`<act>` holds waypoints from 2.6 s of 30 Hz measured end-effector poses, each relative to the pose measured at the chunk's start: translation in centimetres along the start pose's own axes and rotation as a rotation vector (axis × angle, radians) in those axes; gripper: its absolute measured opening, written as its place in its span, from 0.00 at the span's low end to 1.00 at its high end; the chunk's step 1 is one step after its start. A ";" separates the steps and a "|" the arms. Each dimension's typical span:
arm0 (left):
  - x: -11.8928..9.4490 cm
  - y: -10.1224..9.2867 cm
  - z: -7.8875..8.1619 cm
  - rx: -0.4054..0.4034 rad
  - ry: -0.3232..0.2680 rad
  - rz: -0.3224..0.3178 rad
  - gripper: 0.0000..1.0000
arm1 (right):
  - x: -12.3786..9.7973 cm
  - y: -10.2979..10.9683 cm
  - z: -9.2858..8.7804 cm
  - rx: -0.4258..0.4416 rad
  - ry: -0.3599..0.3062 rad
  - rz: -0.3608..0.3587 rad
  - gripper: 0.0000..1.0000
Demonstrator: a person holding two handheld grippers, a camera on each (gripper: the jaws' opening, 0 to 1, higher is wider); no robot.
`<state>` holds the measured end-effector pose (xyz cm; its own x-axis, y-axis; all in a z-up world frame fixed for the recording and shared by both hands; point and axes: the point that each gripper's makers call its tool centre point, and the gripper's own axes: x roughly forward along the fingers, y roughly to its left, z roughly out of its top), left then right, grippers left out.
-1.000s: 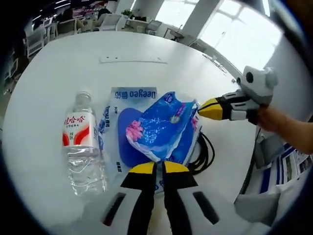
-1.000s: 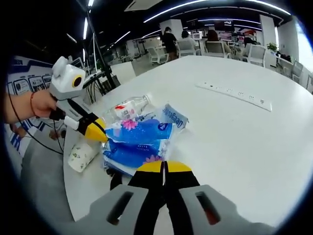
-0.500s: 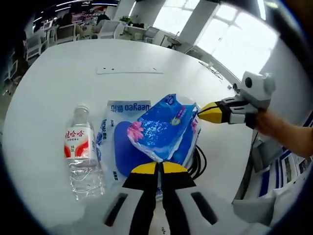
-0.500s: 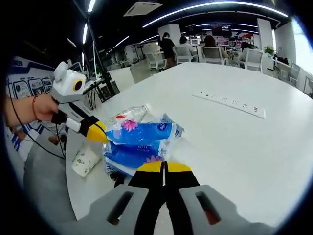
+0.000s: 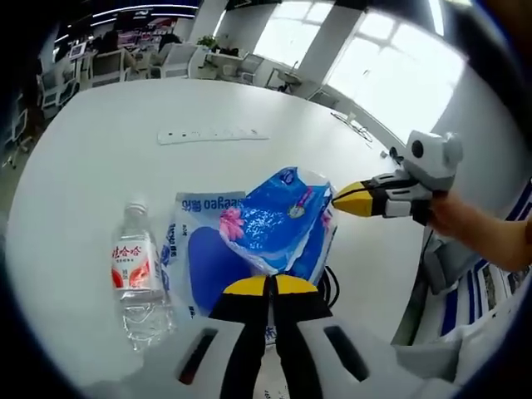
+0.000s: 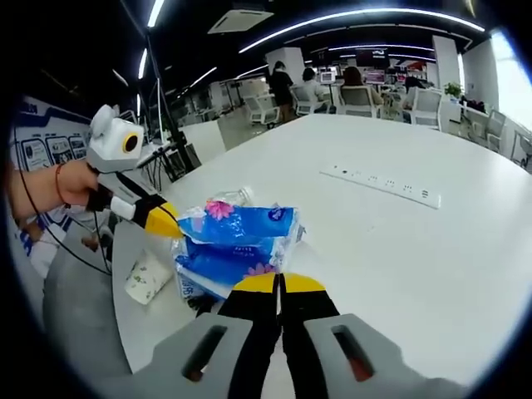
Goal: Arrange the tabletop items into an orderly group along one side of the table until the central work area is clear of visible clutter.
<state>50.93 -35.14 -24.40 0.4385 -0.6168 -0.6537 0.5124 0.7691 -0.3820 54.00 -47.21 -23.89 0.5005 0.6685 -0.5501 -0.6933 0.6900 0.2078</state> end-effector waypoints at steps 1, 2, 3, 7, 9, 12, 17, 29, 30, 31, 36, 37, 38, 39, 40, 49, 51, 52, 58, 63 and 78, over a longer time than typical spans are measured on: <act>0.0 -0.1 0.2 0.002 -0.001 -0.001 0.00 | -0.1 -0.1 0.1 0.000 -0.002 -0.003 0.00; 0.0 -0.3 0.6 0.005 -0.010 -0.007 0.00 | -0.3 -0.2 0.3 -0.002 -0.007 -0.008 0.00; 0.0 -0.5 0.8 0.002 -0.016 -0.011 0.00 | -0.5 -0.4 0.4 -0.003 -0.010 -0.012 0.00; -0.1 -1.1 1.9 0.032 -0.023 -0.017 0.00 | -1.3 -0.6 1.0 0.014 -0.031 -0.026 0.00; -0.1 -1.3 2.6 0.041 -0.025 -0.019 0.00 | -1.7 -0.7 1.3 0.017 -0.039 -0.034 0.00; 0.0 -1.7 3.4 0.056 -0.034 -0.024 0.00 | -2.3 -1.1 1.7 0.017 -0.050 -0.046 0.00; 0.3 -2.6 4.7 0.065 -0.049 -0.041 0.00 | -3.4 -2.0 2.3 0.015 -0.069 -0.073 0.00; 1.9 -5.7 8.0 0.135 -0.059 -0.089 0.00 | -6.9 -4.7 2.9 0.031 -0.111 -0.148 0.00; 2.1 -5.9 8.2 0.140 -0.060 -0.091 0.00 | -7.3 -4.9 2.9 0.034 -0.114 -0.154 0.00; 2.2 -6.1 8.4 0.143 -0.061 -0.094 0.00 | -7.4 -5.0 2.9 0.034 -0.116 -0.156 0.00; 3.3 -7.4 9.5 0.160 -0.060 -0.116 0.00 | -9.0 -6.1 3.0 0.036 -0.127 -0.188 0.00; 3.4 -7.6 9.7 0.163 -0.061 -0.120 0.00 | -9.2 -6.3 3.0 0.035 -0.129 -0.194 0.00; 3.6 -7.9 9.9 0.163 -0.062 -0.124 0.00 | -9.6 -6.6 3.0 0.036 -0.132 -0.202 0.00; 3.9 -8.2 10.2 0.167 -0.062 -0.126 0.00 | -9.9 -6.9 3.0 0.038 -0.133 -0.207 0.00; 4.1 -8.4 10.3 0.170 -0.063 -0.128 0.00 | -10.1 -7.1 2.9 0.039 -0.134 -0.211 0.00; 6.8 -11.2 11.7 0.198 -0.052 -0.157 0.00 | -12.6 -9.9 2.2 0.048 -0.141 -0.274 0.00; 7.5 -11.8 11.9 0.196 -0.049 -0.167 0.00 | -13.1 -10.6 1.8 0.051 -0.138 -0.289 0.00; 7.9 -12.0 11.9 0.195 -0.048 -0.168 0.00 | -13.3 -10.9 1.7 0.053 -0.138 -0.293 0.00; 10.1 -13.3 11.1 0.187 -0.018 -0.181 0.00 | -14.2 -12.3 0.0 0.073 -0.118 -0.320 0.00; 12.0 -13.9 10.3 0.176 0.006 -0.177 0.00 | -14.6 -13.5 -1.5 0.088 -0.101 -0.335 0.00; 17.8 -15.1 9.5 0.128 0.054 -0.184 0.00 | -15.0 -18.3 -5.1 0.122 -0.046 -0.372 0.00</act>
<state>57.98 -59.34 -24.03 0.2903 -0.7321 -0.6162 0.6711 0.6148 -0.4143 56.53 -71.26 -23.53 0.7305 0.3768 -0.5696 -0.3951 0.9134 0.0975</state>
